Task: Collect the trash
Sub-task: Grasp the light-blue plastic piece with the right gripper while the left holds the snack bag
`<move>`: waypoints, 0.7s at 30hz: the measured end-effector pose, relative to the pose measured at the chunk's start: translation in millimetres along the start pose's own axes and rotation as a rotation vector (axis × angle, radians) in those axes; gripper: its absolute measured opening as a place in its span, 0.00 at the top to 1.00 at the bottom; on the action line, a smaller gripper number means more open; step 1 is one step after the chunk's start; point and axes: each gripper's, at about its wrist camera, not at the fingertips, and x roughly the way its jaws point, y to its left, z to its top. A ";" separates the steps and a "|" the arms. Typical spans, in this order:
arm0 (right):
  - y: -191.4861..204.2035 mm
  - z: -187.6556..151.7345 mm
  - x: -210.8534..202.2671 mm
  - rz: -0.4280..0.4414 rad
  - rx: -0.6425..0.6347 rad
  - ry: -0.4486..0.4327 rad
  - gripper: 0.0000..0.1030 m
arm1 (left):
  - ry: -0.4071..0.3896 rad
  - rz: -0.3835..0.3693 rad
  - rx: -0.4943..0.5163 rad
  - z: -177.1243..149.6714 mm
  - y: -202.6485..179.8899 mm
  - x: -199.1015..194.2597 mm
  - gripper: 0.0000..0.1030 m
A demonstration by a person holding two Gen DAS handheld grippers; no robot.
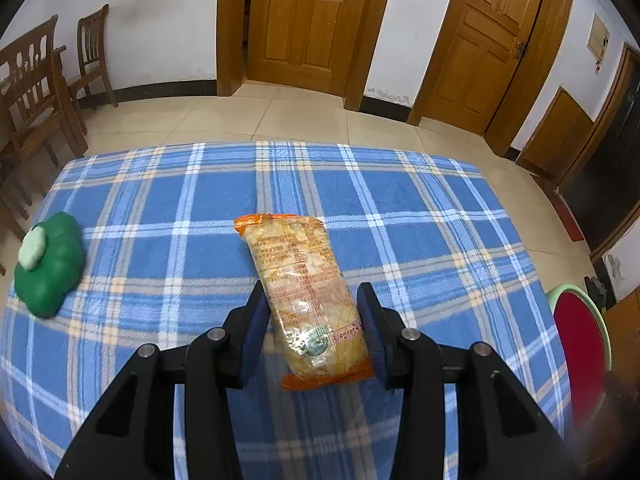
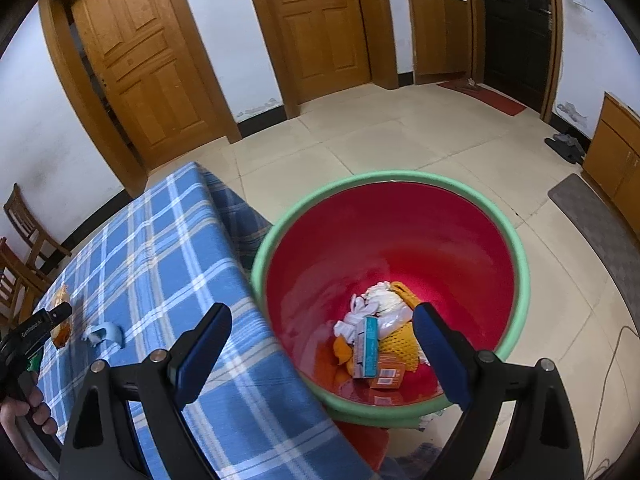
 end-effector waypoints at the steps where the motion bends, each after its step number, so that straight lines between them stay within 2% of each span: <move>1: 2.9 -0.4 -0.9 0.006 -0.007 0.000 0.09 | -0.001 -0.001 -0.001 -1.8 0.5 -2.6 0.57; 12: 40.5 -2.3 -7.5 0.087 -0.085 0.003 0.09 | -0.011 0.006 0.000 -19.0 6.6 -28.3 0.57; 21: 88.3 -4.0 -2.8 0.179 -0.175 0.020 0.09 | -0.018 0.022 -0.028 -31.6 24.0 -43.7 0.57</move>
